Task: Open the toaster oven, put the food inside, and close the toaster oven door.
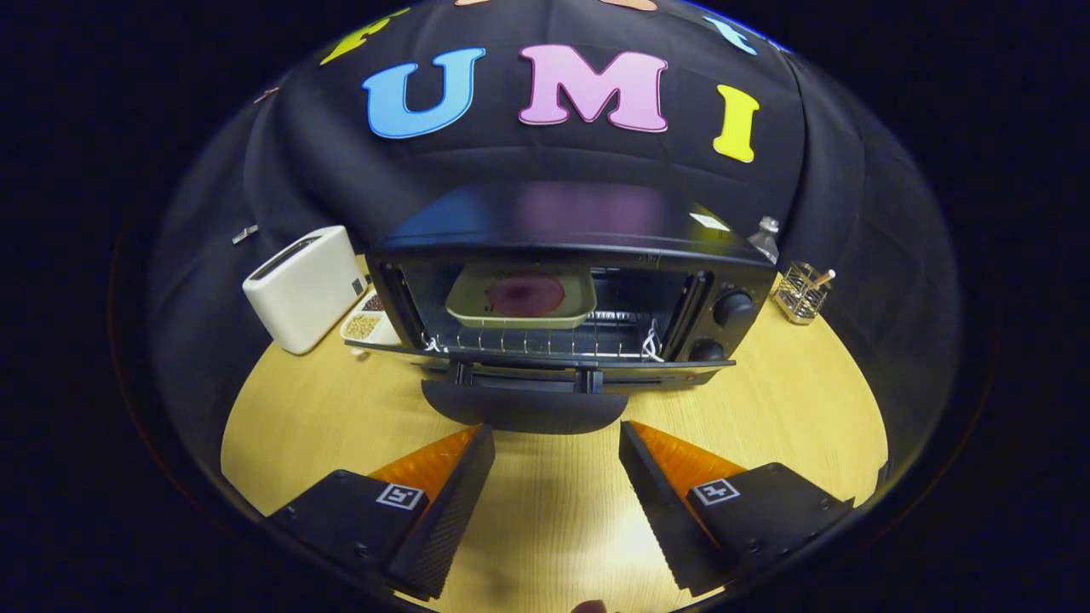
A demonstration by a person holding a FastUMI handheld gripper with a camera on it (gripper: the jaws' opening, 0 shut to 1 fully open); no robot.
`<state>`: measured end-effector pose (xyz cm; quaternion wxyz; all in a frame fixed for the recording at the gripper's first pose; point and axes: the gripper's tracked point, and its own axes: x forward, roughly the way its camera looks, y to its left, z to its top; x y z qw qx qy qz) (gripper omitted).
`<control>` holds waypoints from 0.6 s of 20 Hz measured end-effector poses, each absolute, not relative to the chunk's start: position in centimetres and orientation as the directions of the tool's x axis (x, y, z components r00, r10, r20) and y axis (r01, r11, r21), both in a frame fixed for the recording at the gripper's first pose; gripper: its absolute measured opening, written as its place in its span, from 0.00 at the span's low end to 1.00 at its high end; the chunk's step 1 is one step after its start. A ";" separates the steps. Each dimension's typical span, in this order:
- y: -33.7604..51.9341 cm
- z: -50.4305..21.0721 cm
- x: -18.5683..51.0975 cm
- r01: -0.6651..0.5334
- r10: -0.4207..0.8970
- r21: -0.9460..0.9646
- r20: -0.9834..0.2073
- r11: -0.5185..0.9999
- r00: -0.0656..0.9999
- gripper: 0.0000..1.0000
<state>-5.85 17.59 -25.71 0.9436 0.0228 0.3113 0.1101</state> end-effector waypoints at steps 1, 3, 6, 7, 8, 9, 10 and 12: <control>17.5 -25.1 -5.2 -0.190 0.219 0.111 -0.574 0.976 0.789 0.98; 17.1 -24.4 -4.6 -0.179 0.215 0.120 -0.567 0.977 0.795 0.98; 16.0 -21.7 -3.5 -0.157 0.207 0.139 -0.511 0.978 0.834 0.98; 15.6 -20.6 -3.1 -0.153 0.204 0.142 -0.487 0.978 0.849 0.98; 15.2 -19.3 -2.8 -0.151 0.199 0.140 -0.460 0.979 0.865 0.98; 14.6 -17.9 -2.6 -0.151 0.194 0.132 -0.432 0.980 0.881 0.98; 14.0 -16.7 -2.1 -0.150 0.187 0.122 -0.401 0.981 0.897 0.98; 12.9 -13.7 -1.9 -0.152 0.179 0.104 -0.338 0.983 0.924 0.98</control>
